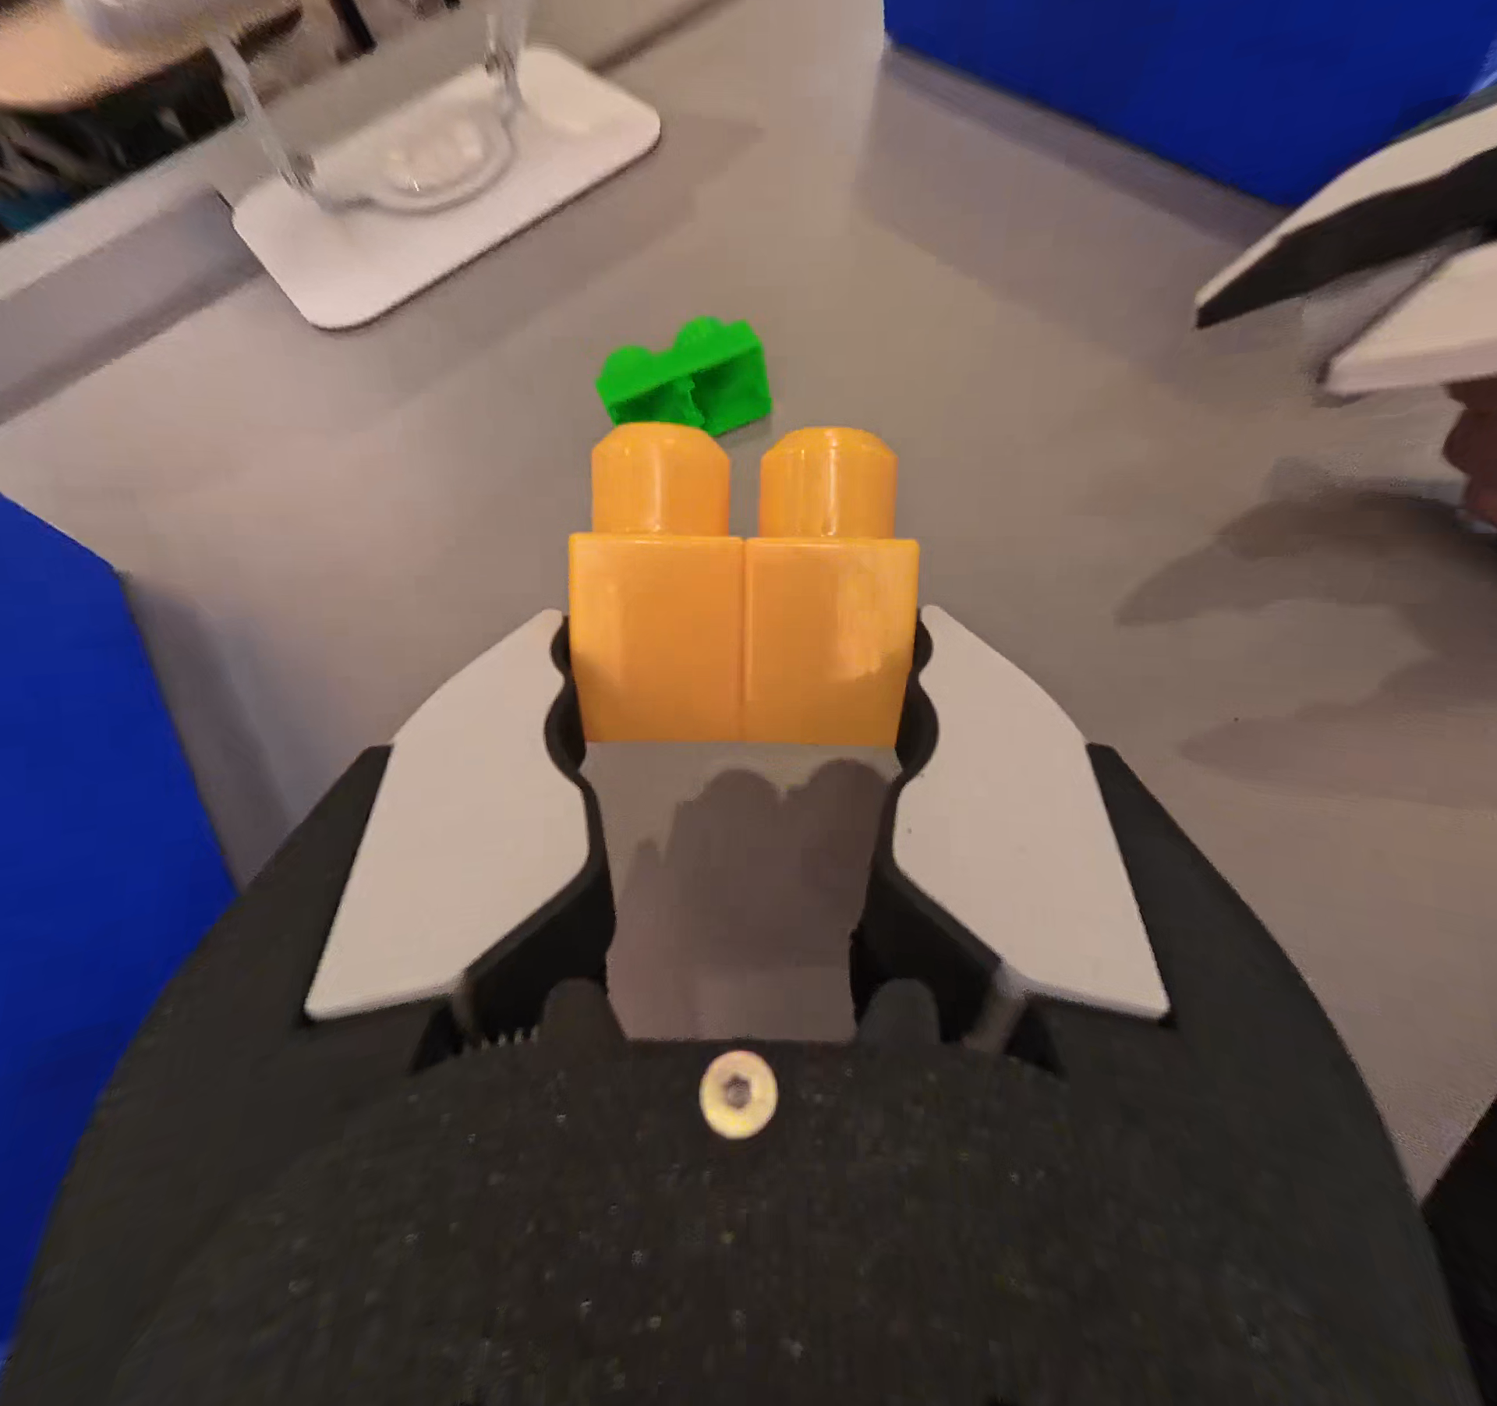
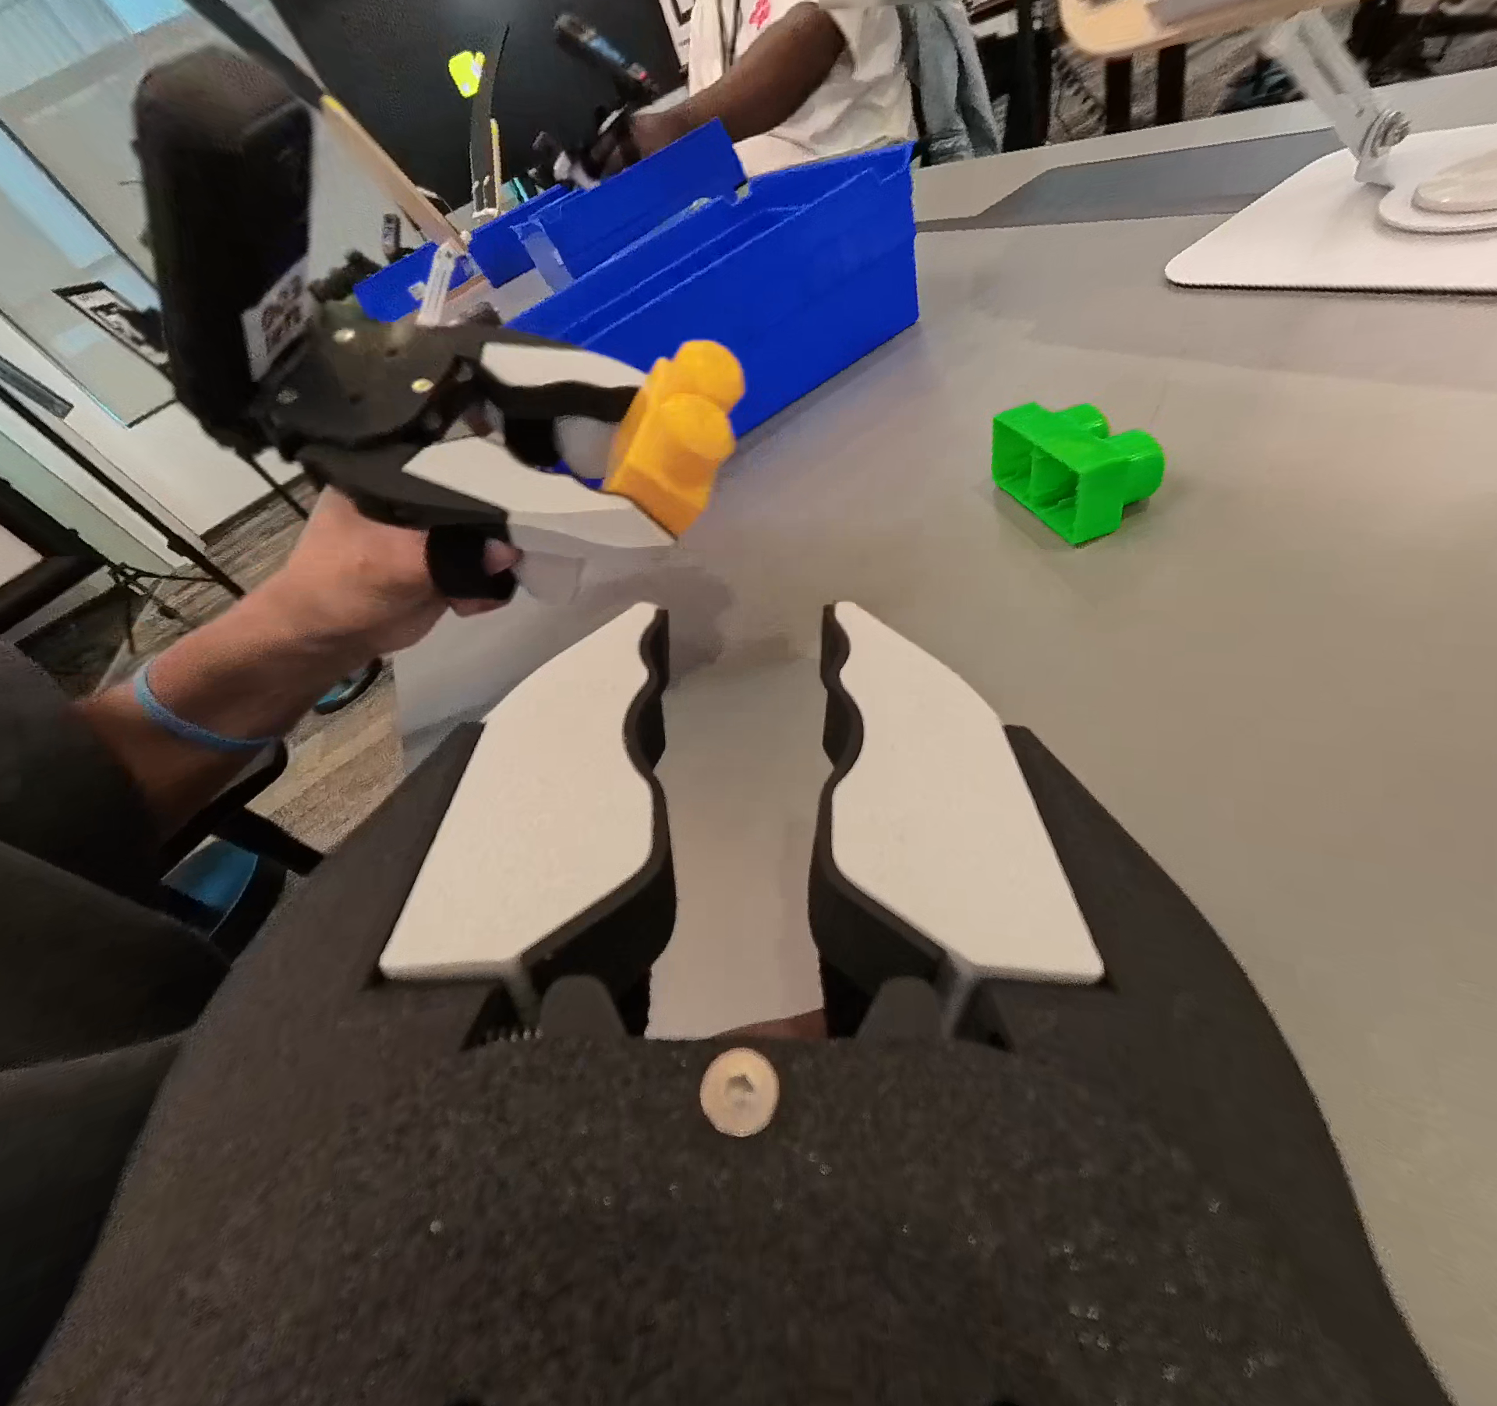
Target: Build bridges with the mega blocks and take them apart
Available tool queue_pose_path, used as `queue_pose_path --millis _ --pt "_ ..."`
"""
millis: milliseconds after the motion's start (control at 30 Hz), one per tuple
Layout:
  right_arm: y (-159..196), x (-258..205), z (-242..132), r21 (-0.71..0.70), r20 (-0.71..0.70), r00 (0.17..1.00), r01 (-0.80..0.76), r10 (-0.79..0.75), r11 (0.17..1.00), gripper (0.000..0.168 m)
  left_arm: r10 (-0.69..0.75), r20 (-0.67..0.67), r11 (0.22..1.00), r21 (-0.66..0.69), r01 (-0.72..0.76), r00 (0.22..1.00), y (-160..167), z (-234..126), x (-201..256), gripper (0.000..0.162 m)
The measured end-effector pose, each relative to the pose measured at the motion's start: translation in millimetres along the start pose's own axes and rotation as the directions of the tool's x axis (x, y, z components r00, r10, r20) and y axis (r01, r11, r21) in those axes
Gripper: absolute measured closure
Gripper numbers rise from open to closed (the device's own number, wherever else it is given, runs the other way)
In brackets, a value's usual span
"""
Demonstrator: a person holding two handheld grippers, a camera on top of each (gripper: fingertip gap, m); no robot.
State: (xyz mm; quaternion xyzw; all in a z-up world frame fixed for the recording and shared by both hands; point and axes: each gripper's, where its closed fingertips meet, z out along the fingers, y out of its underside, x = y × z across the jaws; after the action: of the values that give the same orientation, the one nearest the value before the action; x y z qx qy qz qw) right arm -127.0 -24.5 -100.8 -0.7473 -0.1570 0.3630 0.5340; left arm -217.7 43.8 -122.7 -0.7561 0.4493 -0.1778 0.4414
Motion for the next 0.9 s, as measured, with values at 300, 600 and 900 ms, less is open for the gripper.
queue_pose_path --millis 300,600,900 --pt "-43.9 70.8 56.8 -0.481 -0.135 0.926 0.249 -0.351 0.841 0.122 -0.045 -0.028 0.984 0.171 0.049 0.999 8.5 -17.6 -8.2 0.086" --pt "-18.4 136.4 113.7 -0.65 -0.16 0.94 -0.331 0.303 0.684 0.121 -0.037 -0.075 0.979 0.199 0.052 0.996 10.9 -22.1 4.8 0.086" --pt "2.5 129.1 119.8 -0.844 -0.009 0.907 -0.232 0.421 0.484 0.111 -0.059 -0.159 0.978 0.19 0.089 0.985 12.2 -19.9 13.1 0.086"
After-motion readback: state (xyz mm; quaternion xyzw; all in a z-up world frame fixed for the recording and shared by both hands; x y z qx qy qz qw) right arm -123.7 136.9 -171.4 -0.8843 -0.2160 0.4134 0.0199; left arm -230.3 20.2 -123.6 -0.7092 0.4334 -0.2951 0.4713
